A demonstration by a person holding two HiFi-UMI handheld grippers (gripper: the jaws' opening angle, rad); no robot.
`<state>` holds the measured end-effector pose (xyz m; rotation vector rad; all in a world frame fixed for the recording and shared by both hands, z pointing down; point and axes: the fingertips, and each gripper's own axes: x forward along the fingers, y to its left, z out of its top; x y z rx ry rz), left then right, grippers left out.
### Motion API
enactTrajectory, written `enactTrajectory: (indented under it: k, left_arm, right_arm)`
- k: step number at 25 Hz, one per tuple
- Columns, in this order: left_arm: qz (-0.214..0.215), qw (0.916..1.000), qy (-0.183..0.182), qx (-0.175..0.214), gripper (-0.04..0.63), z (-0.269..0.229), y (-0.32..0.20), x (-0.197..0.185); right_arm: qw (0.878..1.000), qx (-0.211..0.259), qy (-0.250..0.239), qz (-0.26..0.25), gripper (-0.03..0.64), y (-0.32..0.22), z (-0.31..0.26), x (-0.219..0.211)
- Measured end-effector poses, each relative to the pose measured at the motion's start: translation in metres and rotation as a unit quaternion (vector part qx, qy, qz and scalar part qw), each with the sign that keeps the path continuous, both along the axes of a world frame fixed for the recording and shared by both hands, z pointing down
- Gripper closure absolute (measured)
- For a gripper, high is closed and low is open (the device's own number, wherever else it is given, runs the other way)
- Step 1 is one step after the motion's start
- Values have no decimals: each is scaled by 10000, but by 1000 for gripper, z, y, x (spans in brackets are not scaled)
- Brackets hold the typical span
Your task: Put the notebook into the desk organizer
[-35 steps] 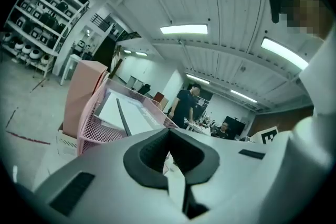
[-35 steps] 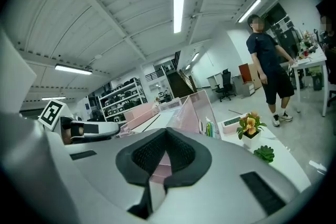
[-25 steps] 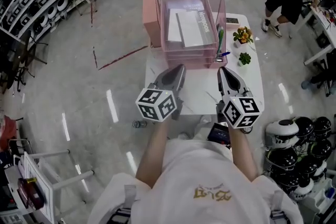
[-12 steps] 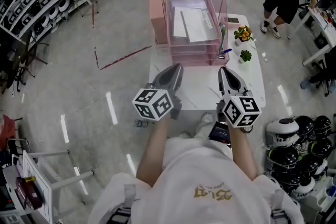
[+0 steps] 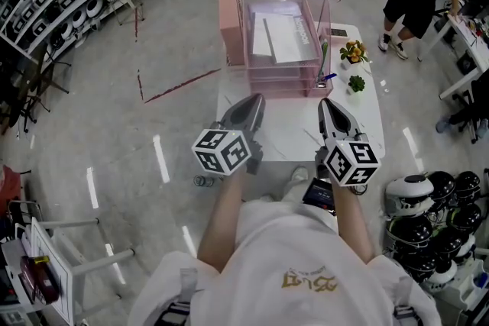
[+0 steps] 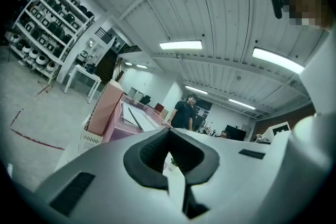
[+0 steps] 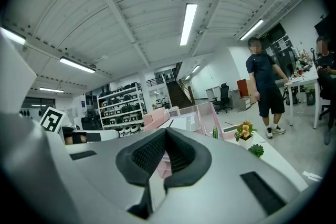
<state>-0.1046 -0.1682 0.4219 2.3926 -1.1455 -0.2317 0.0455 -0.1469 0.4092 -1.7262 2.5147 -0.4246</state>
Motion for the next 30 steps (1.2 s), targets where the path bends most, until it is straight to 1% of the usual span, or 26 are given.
enactTrajectory:
  k: [8, 12, 30]
  left_arm:
    - [68, 9999, -73, -22, 581, 3, 4, 7]
    - [87, 10000, -44, -11, 580, 0, 8, 10]
    - [141, 9999, -56, -72, 580, 4, 8, 19]
  right_arm:
    - [10000, -46, -34, -45, 606, 4, 2, 0]
    - [10000, 9, -37, -70, 606, 8, -2, -1]
    - [9999, -30, -68, -119, 606, 8, 1, 2]
